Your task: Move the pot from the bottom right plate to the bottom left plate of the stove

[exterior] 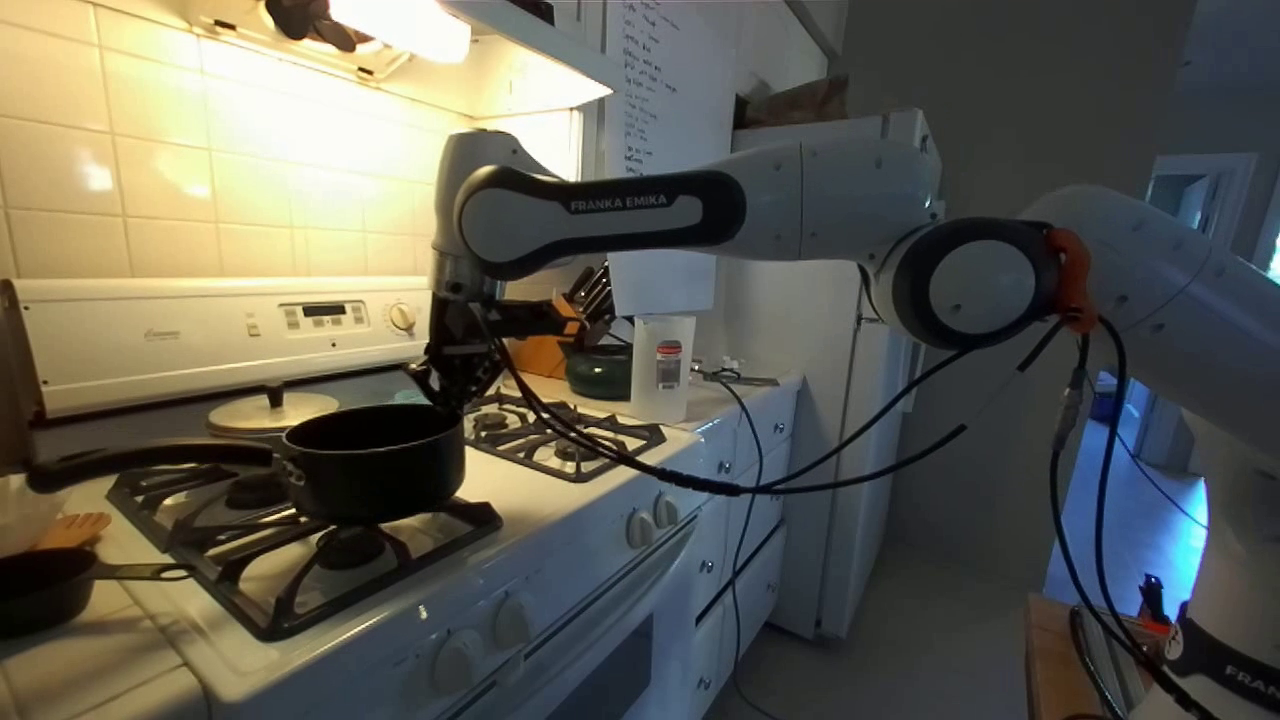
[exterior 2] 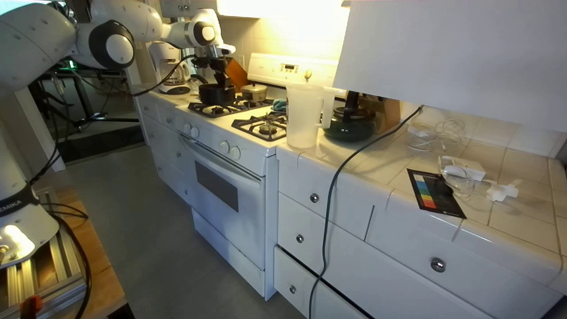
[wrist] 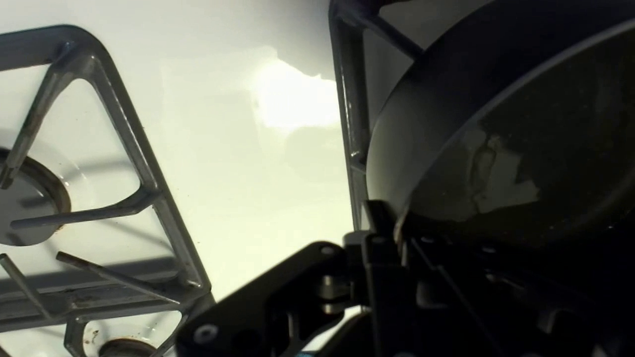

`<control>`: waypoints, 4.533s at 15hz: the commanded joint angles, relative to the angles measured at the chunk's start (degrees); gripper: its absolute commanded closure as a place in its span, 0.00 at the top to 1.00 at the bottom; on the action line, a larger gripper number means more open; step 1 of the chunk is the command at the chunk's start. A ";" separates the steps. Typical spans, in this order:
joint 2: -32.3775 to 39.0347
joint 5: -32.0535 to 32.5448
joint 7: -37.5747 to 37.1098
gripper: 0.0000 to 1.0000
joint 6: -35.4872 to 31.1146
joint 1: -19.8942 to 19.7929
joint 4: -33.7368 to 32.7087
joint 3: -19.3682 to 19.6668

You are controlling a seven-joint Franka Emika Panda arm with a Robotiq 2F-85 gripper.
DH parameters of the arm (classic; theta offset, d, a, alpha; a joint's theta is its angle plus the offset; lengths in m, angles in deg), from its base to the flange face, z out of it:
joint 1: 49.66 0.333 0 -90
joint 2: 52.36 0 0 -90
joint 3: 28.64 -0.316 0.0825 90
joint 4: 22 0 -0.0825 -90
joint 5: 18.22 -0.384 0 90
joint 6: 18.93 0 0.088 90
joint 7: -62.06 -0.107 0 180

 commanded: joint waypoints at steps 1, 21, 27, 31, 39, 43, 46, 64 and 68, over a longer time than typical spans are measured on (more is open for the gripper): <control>3.14 -1.09 1.92 0.01 0.68 -0.24 -6.16 -1.10; 0.77 0.45 -8.72 1.00 -1.23 -4.73 -13.01 7.01; -1.79 4.48 -19.40 1.00 5.26 -7.62 -12.88 14.35; -2.73 5.06 -26.28 1.00 11.99 -9.21 -12.98 15.39; -2.19 5.26 -26.53 1.00 11.40 -10.16 -13.25 14.58; -1.48 4.31 -19.97 1.00 10.02 -8.41 -13.24 12.16; -0.74 2.88 -18.30 1.00 9.43 -6.70 -13.19 9.32; -0.24 7.39 10.38 1.00 8.60 6.12 -13.16 7.64; -0.25 6.88 11.26 1.00 6.61 6.24 -13.12 7.34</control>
